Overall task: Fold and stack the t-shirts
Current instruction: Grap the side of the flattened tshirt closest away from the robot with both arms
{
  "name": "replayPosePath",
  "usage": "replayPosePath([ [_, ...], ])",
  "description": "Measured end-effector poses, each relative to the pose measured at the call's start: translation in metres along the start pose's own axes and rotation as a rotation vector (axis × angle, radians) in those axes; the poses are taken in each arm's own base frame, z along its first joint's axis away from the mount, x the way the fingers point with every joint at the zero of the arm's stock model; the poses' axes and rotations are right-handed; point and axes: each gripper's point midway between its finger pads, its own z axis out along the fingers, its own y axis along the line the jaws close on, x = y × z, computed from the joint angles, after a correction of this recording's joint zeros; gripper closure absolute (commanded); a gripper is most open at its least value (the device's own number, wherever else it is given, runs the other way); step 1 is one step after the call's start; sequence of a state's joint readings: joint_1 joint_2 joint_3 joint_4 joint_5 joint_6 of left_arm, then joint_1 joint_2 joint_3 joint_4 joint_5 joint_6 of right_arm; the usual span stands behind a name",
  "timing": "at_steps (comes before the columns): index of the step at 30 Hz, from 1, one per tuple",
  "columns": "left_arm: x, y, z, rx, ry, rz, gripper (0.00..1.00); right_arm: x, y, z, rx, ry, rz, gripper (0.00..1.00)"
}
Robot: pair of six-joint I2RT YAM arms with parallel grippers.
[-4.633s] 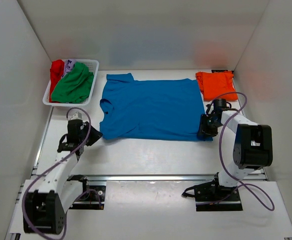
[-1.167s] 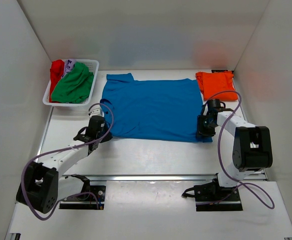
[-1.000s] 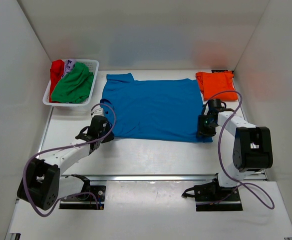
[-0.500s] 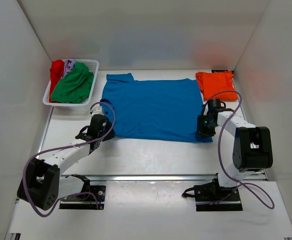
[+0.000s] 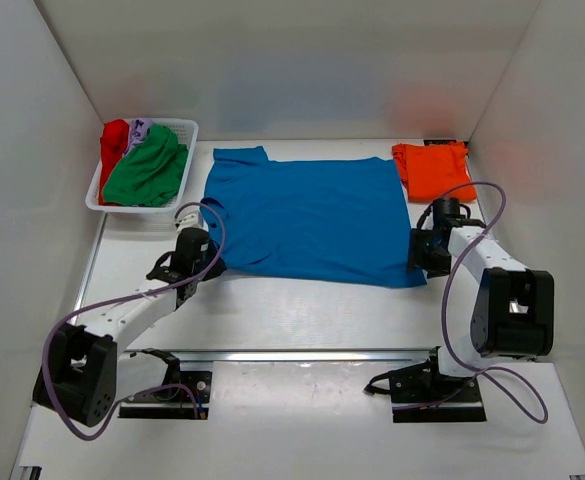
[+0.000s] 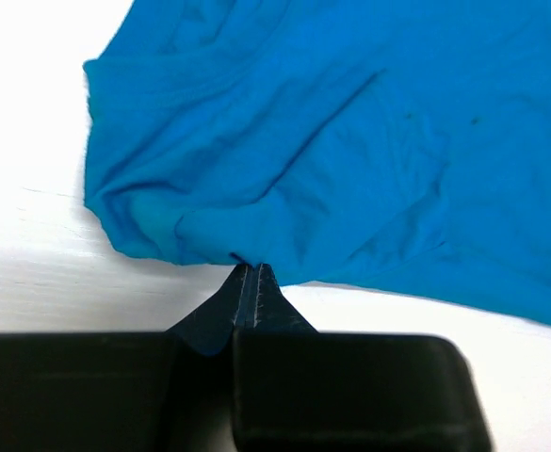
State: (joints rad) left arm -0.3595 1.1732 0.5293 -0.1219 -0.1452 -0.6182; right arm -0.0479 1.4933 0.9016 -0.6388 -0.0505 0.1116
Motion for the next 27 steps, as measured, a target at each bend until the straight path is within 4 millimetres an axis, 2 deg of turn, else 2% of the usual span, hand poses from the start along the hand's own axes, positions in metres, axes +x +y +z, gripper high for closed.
replayPosePath([
  [3,-0.006,0.001,-0.005,0.011,-0.024,-0.014,1.00,0.009,-0.015,0.002,0.042,0.020,0.034,0.47],
  [6,-0.006,0.002,-0.007,0.011,-0.027,-0.018,1.00,0.025,-0.020,0.007,0.061,0.062,0.039,0.48],
  [8,-0.006,0.002,-0.007,0.012,-0.026,-0.020,1.00,0.032,-0.019,0.010,0.058,0.087,0.040,0.53],
  [10,-0.005,0.002,-0.007,0.012,-0.023,-0.022,1.00,0.036,-0.017,0.014,0.051,0.109,0.033,1.00],
  [14,-0.001,0.005,-0.009,0.014,-0.015,-0.025,1.00,0.037,-0.011,0.014,0.036,0.115,0.034,1.00],
  [18,-0.010,0.007,-0.020,0.023,-0.041,-0.039,1.00,0.037,-0.005,0.009,0.026,0.107,0.021,0.99],
  [25,-0.029,0.008,-0.048,0.058,-0.115,-0.056,1.00,0.025,-0.006,-0.030,0.016,-0.015,0.028,1.00],
  [26,-0.031,0.007,-0.051,0.066,-0.125,-0.060,1.00,0.024,-0.008,-0.034,0.017,-0.030,0.036,0.89],
  [27,-0.031,0.007,-0.053,0.072,-0.134,-0.061,1.00,0.023,-0.011,-0.037,0.018,-0.039,0.046,0.83],
])
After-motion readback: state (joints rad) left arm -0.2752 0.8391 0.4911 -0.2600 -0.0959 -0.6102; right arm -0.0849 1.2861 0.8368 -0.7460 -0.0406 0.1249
